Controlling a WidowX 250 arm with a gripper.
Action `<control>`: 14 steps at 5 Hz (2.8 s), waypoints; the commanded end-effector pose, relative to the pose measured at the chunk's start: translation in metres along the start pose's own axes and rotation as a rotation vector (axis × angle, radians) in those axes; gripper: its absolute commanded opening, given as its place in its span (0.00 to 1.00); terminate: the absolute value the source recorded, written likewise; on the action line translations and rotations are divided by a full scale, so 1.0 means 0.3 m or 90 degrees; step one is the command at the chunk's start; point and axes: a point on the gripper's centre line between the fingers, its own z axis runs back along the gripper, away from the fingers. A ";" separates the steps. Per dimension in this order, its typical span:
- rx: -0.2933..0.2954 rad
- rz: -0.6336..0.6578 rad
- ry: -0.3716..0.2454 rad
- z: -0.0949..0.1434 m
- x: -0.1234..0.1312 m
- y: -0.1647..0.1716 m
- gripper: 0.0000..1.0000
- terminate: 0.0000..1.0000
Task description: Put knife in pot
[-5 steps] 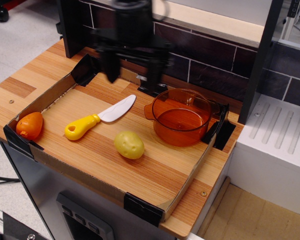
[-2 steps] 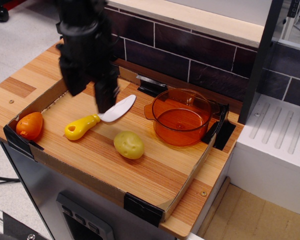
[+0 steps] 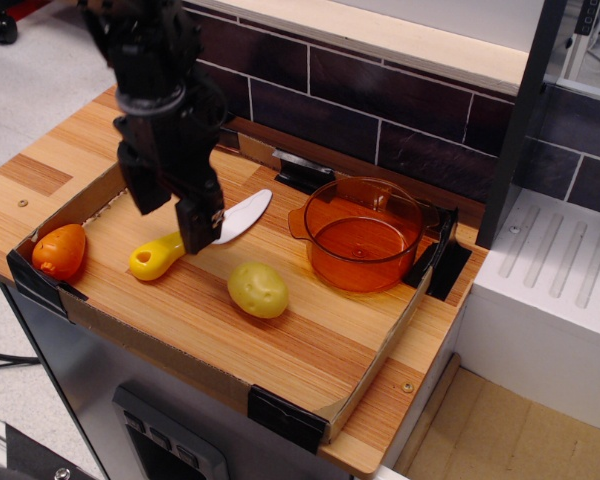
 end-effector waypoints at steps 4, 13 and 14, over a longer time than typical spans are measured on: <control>0.029 0.029 -0.031 -0.090 0.020 0.054 0.00 0.00; 0.013 0.745 -0.126 0.173 0.388 -0.191 0.00 0.00; 0.038 0.737 -0.124 0.123 0.396 -0.212 0.00 0.00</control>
